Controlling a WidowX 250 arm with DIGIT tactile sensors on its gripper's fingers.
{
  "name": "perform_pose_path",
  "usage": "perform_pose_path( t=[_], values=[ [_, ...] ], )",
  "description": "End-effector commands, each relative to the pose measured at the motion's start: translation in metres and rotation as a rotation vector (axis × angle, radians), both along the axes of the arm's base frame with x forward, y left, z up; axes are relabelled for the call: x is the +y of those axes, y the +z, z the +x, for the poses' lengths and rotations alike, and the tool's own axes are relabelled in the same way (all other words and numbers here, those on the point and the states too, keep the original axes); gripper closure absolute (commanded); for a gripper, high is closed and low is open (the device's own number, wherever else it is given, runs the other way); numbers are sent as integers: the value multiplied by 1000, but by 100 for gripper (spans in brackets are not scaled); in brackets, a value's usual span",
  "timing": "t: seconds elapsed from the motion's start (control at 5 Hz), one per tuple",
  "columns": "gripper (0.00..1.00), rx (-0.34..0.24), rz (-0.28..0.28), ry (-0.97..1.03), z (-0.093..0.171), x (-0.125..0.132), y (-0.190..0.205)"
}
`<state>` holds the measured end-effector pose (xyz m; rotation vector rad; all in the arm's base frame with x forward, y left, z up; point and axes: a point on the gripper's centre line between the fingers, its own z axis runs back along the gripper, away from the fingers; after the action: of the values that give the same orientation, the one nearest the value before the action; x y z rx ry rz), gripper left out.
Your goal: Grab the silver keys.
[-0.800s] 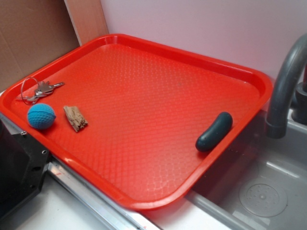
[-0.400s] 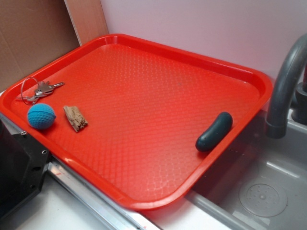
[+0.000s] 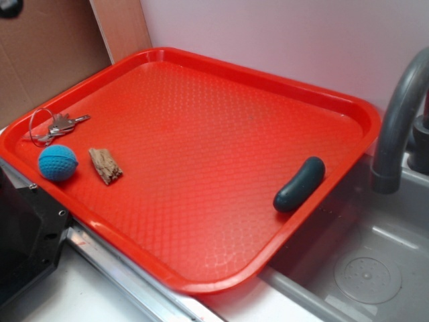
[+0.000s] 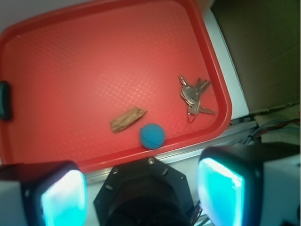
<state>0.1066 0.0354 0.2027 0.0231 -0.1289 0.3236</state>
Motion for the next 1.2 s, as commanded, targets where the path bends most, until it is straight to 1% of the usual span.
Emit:
perform_pose_path(
  t=[0.0,0.4,0.6,1.0],
  values=[
    [0,18,42,68,11,42,-47],
    [0,10,43,97,17,69,-85],
    [0,2,34,88,17,76,-104],
    [0,6,20,118,17,89,-132]
  ],
)
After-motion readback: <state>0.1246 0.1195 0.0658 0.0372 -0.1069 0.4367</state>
